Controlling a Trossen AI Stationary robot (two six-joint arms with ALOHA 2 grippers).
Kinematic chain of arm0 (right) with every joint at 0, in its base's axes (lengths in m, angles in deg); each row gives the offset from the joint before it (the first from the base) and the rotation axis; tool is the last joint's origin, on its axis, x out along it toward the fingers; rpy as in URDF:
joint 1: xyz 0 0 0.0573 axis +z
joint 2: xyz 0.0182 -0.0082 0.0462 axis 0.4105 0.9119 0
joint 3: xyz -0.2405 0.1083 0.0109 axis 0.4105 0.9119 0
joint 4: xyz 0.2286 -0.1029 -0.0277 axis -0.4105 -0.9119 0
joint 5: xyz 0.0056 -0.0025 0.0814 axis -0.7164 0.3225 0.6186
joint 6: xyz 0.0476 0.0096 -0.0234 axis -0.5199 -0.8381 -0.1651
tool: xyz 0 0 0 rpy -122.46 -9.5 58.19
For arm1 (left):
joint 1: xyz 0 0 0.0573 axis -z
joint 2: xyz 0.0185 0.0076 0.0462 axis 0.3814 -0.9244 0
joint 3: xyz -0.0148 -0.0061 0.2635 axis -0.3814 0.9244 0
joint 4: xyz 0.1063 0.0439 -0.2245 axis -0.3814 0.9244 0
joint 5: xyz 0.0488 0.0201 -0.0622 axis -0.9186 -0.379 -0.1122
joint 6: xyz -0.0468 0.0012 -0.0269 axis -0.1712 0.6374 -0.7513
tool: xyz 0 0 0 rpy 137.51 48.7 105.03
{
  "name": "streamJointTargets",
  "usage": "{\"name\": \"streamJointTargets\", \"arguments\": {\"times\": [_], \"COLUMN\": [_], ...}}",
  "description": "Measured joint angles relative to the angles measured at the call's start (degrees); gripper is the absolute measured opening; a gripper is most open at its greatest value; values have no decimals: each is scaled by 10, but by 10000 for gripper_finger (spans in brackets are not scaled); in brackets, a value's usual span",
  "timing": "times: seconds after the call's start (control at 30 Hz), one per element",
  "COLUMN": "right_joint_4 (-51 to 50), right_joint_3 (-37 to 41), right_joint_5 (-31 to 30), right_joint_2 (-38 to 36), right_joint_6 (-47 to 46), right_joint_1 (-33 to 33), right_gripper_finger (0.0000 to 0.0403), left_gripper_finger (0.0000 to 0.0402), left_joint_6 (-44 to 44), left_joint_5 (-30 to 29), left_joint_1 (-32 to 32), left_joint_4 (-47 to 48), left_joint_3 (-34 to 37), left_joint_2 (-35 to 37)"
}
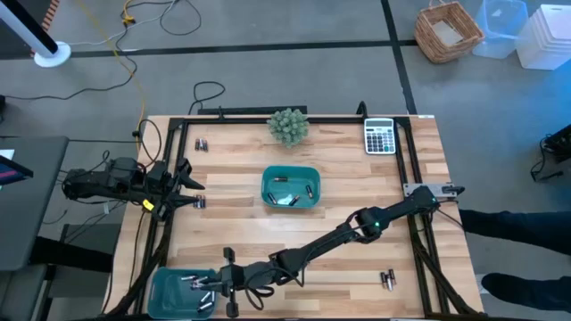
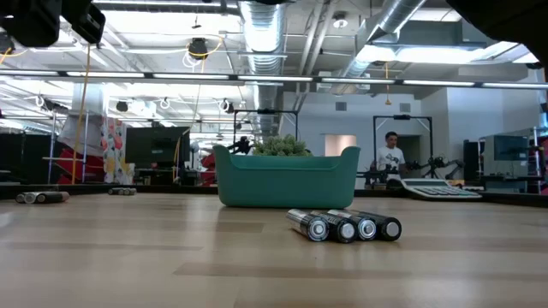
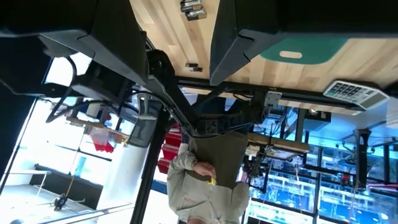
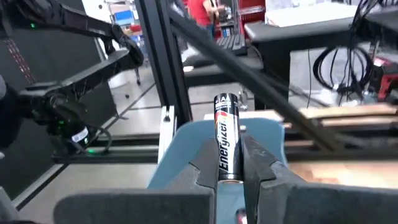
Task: Sort batteries
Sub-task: Put the silver battery into the blue bin
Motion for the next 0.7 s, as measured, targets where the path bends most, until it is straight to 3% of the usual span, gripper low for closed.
{"name": "streamJointTargets", "arguments": {"times": [0.27, 0.7], "right_joint_4": [34, -23], "right_joint_3": [0, 0], "right_joint_5": [-6, -6], "right_joint_2": [31, 35], "right_joint_6": [-26, -39], "right_joint_1": [0, -4], "right_gripper_finger": [39, 57], "left_gripper_finger": [165, 165], "left_joint_6": [1, 7], "left_joint_5": [0, -3], "left_joint_1": [0, 0], "left_joint_4": [3, 15], "left_joint_3": [0, 0], "left_joint_2": [0, 0]}}
